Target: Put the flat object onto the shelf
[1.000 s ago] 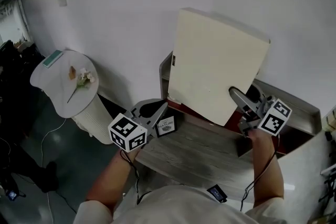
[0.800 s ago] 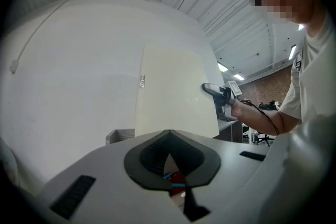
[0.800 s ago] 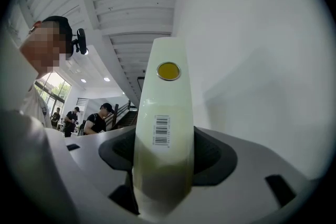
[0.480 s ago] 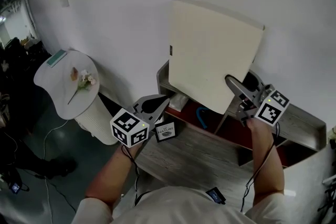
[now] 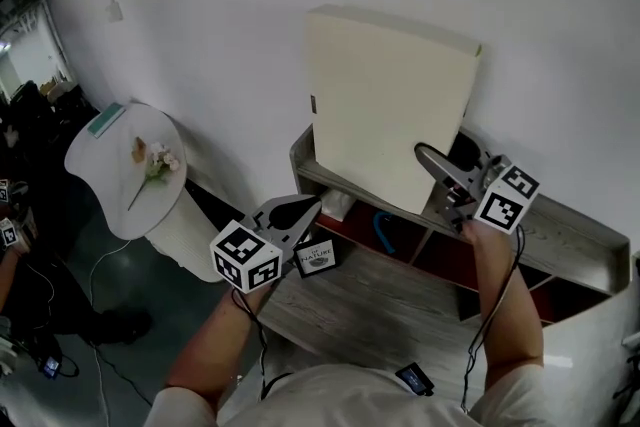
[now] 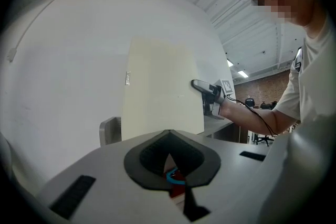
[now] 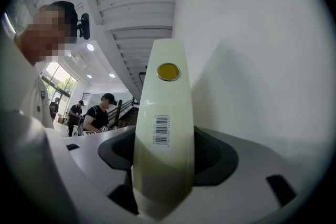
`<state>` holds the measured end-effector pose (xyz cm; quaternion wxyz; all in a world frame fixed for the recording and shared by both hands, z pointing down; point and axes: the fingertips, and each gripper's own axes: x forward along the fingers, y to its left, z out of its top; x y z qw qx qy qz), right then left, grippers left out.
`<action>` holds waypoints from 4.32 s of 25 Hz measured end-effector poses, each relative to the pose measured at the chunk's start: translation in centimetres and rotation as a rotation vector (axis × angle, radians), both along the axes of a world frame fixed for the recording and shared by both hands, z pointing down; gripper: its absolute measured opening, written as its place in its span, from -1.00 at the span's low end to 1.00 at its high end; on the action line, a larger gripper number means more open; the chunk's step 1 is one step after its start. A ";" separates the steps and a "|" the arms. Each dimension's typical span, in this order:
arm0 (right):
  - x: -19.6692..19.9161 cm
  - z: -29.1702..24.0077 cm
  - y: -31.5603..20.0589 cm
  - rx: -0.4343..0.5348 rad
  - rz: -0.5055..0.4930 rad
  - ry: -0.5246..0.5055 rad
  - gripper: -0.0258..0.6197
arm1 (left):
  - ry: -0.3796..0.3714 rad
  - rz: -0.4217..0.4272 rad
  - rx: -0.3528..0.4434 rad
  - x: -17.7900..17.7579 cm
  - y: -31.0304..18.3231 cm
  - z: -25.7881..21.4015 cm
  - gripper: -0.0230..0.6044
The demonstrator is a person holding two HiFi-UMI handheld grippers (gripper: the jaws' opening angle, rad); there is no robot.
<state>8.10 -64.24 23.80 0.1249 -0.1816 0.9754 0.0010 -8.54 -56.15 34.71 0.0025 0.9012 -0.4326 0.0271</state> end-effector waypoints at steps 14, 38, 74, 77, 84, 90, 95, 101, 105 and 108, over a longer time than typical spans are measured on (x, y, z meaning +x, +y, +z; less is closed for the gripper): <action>-0.1 0.0 0.3 0.013 -0.009 0.043 0.05 | 0.017 0.001 0.006 -0.3 1.0 -0.3 -0.88; 2.1 2.0 10.6 -0.017 0.293 0.114 0.05 | 0.054 0.095 0.022 -3.4 11.3 -0.7 -0.88; -5.8 15.1 45.8 -0.026 0.321 0.223 -0.86 | 0.041 0.243 0.003 -1.4 35.8 4.2 -0.88; -4.1 15.5 47.3 -0.034 0.311 0.221 -0.86 | 0.055 0.233 0.002 0.5 37.2 3.8 -0.88; 0.4 17.1 51.5 -0.078 0.264 0.209 -0.86 | 0.065 0.208 -0.029 5.7 41.3 5.1 -0.88; 3.8 18.2 55.5 -0.076 0.225 0.230 -0.86 | 0.081 0.153 -0.050 8.8 45.7 5.9 -0.88; 5.4 19.9 58.0 -0.093 0.201 0.254 -0.86 | 0.070 0.121 -0.069 9.9 49.1 7.0 -0.88; 5.4 20.5 60.9 -0.086 0.220 0.246 -0.86 | 0.056 0.111 -0.088 9.5 52.2 8.2 -0.88; 4.3 20.7 62.7 -0.091 0.245 0.238 -0.86 | 0.051 0.136 -0.084 8.7 54.0 8.7 -0.88; 3.0 20.0 64.3 -0.088 0.263 0.225 -0.86 | 0.051 0.144 -0.088 7.4 55.4 8.6 -0.88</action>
